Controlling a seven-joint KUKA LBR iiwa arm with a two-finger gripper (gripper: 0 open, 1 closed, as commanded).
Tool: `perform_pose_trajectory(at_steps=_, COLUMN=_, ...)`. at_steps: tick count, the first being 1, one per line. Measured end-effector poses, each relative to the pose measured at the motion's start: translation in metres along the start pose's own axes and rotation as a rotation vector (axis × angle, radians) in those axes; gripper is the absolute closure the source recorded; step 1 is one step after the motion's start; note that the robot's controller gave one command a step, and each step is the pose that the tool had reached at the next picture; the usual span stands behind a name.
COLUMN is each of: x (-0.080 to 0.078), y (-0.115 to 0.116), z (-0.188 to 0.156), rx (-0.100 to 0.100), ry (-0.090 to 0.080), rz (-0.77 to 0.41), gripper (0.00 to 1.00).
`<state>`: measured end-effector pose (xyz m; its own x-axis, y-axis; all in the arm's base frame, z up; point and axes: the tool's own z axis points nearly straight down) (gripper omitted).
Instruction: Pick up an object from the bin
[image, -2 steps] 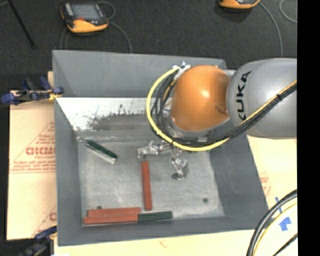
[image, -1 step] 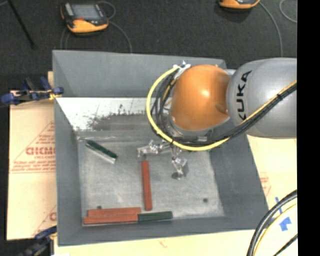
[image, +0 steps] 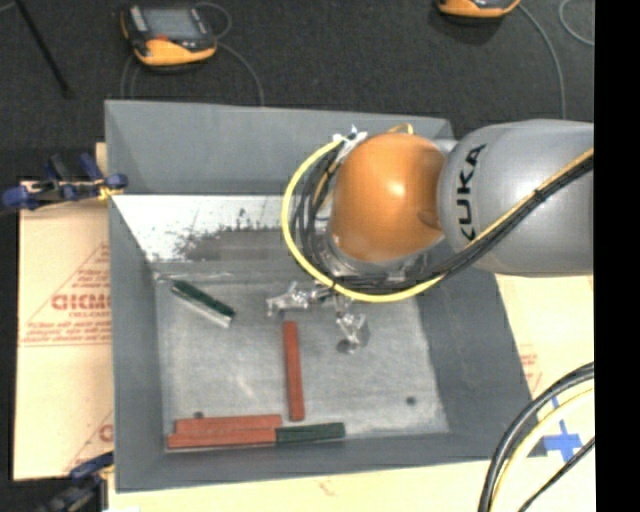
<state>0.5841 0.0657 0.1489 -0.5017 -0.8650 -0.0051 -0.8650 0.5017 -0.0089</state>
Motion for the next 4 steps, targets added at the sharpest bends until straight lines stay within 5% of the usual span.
perform_pose_trajectory(at_steps=1, x=0.006, y=0.041, z=0.051, rx=-0.007, ry=0.001, rz=-0.36, gripper=0.0)
perform_pose_trajectory(at_steps=2, x=0.008, y=0.046, z=0.062, rx=-0.016, ry=0.004, rz=-0.419, gripper=0.0)
perform_pose_trajectory(at_steps=3, x=-0.011, y=0.042, z=0.078, rx=-0.011, ry=-0.001, rz=-0.736, gripper=1.0)
perform_pose_trajectory(at_steps=4, x=-0.011, y=0.042, z=0.078, rx=-0.011, ry=-0.001, rz=-0.734, gripper=1.0)
